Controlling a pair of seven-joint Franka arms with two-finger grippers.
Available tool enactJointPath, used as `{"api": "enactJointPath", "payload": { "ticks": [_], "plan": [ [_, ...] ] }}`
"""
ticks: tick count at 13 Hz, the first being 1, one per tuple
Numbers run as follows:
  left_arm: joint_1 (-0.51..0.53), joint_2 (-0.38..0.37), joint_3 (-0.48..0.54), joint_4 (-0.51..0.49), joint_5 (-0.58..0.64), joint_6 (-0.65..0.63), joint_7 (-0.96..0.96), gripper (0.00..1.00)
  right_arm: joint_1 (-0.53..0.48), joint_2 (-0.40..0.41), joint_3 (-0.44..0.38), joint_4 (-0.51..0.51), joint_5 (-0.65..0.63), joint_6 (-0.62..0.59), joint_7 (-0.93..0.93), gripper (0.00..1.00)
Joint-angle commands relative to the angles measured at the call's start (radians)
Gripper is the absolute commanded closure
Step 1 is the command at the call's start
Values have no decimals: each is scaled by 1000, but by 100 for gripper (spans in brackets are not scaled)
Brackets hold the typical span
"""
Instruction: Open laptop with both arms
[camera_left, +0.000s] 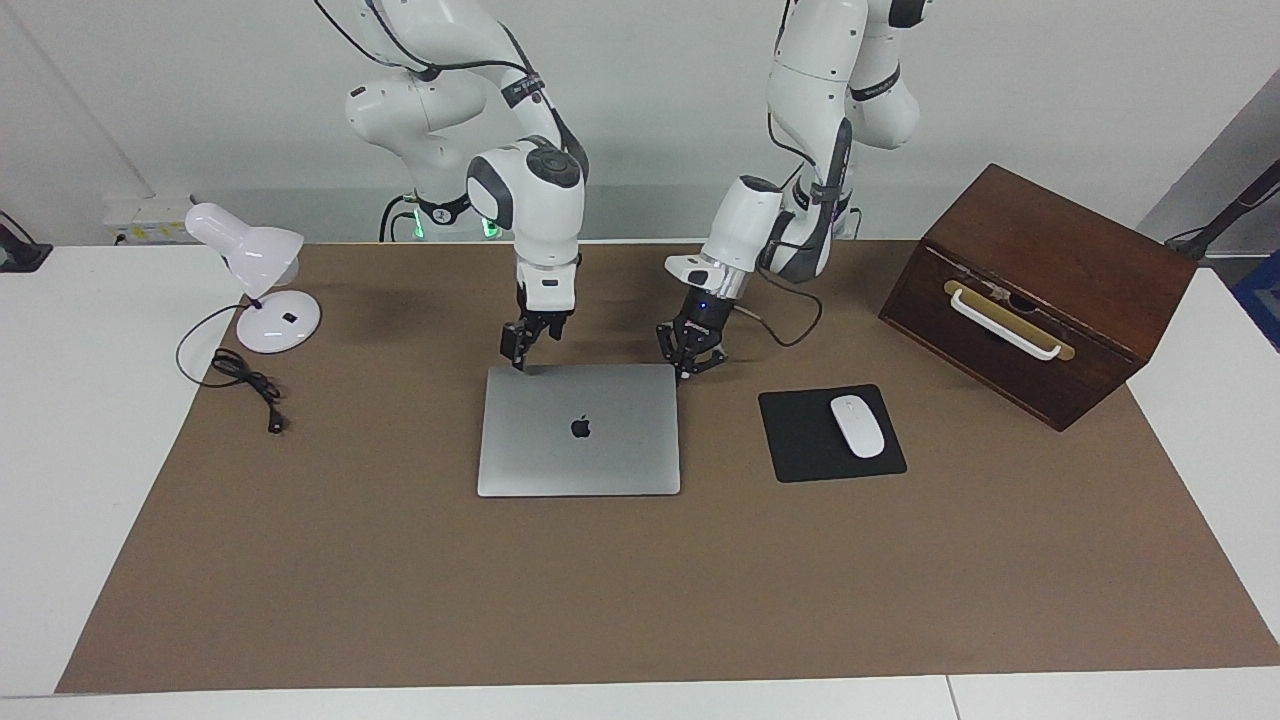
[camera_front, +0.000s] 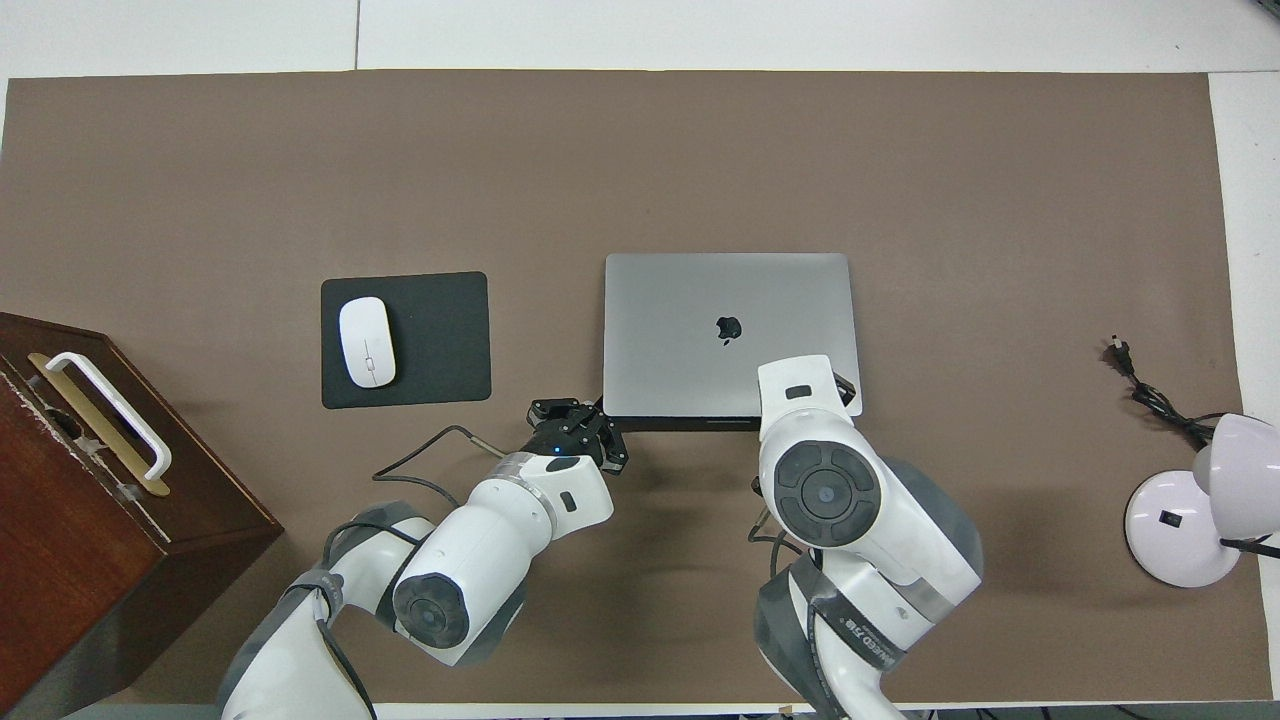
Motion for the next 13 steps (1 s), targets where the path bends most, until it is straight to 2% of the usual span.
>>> {"api": "enactJointPath", "payload": {
  "ticks": [1, 9, 13],
  "plan": [
    [-10, 26, 10, 31, -10, 26, -7, 100, -1, -12, -1, -18, -22, 23, -8, 0],
    [-1, 27, 18, 55, 54, 26, 6, 100, -1, -12, -1, -18, -22, 23, -8, 0],
    [40, 29, 18, 56, 152, 24, 8, 100, -1, -12, -1, -18, -22, 23, -8, 0]
  ]
}}
